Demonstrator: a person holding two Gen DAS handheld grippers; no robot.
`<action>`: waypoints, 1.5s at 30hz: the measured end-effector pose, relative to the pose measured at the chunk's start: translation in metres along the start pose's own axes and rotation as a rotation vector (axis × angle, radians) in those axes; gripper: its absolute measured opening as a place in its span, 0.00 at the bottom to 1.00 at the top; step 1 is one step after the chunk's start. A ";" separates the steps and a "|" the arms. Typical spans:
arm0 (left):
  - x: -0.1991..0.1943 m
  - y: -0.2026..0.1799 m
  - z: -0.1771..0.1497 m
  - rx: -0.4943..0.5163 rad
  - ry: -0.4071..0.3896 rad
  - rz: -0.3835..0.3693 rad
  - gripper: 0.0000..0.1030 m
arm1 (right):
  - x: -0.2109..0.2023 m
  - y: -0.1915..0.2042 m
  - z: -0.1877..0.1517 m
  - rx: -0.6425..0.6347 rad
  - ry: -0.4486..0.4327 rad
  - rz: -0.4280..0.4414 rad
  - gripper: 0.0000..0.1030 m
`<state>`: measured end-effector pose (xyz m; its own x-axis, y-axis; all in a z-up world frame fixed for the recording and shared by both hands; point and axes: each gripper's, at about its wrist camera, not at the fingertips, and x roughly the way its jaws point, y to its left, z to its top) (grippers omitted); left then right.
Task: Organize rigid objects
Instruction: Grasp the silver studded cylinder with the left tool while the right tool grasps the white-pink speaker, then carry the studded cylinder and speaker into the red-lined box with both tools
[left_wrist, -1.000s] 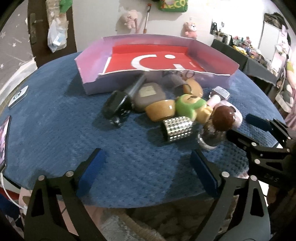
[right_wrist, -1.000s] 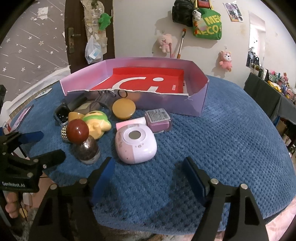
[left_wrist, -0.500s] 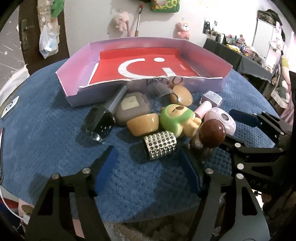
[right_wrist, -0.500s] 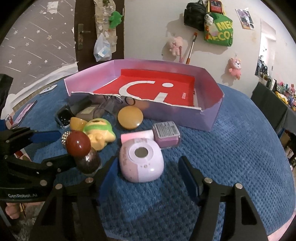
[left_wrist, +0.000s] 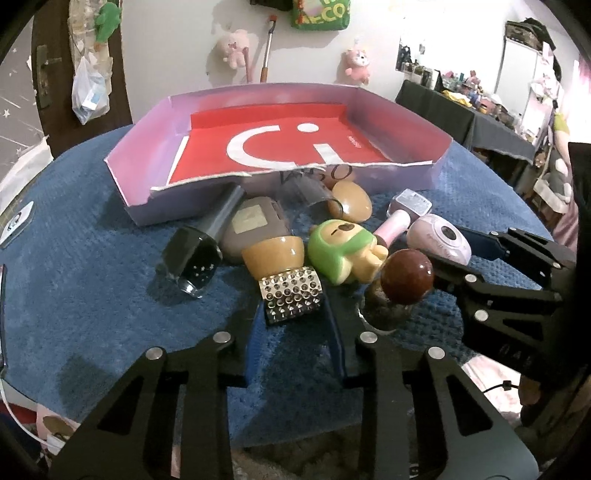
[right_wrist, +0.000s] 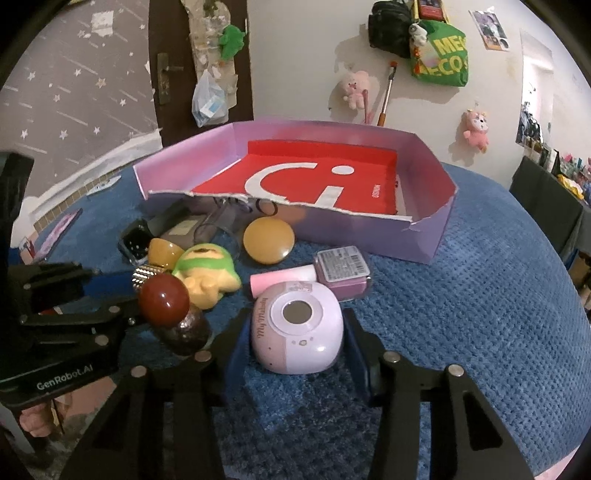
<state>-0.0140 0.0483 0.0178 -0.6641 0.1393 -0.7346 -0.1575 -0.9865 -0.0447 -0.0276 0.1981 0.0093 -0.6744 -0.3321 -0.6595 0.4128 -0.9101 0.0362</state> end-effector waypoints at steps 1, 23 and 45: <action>0.000 0.001 0.000 -0.001 -0.001 0.002 0.27 | -0.002 -0.001 0.001 0.005 -0.005 0.004 0.49; -0.023 0.016 0.024 -0.002 -0.101 -0.023 0.27 | -0.013 -0.002 0.031 0.029 -0.038 0.078 0.49; -0.016 0.035 0.079 0.047 -0.182 -0.031 0.27 | 0.003 -0.010 0.073 0.021 -0.047 0.106 0.49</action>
<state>-0.0662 0.0186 0.0817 -0.7792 0.1872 -0.5981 -0.2113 -0.9769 -0.0305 -0.0786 0.1881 0.0619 -0.6557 -0.4379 -0.6150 0.4707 -0.8740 0.1204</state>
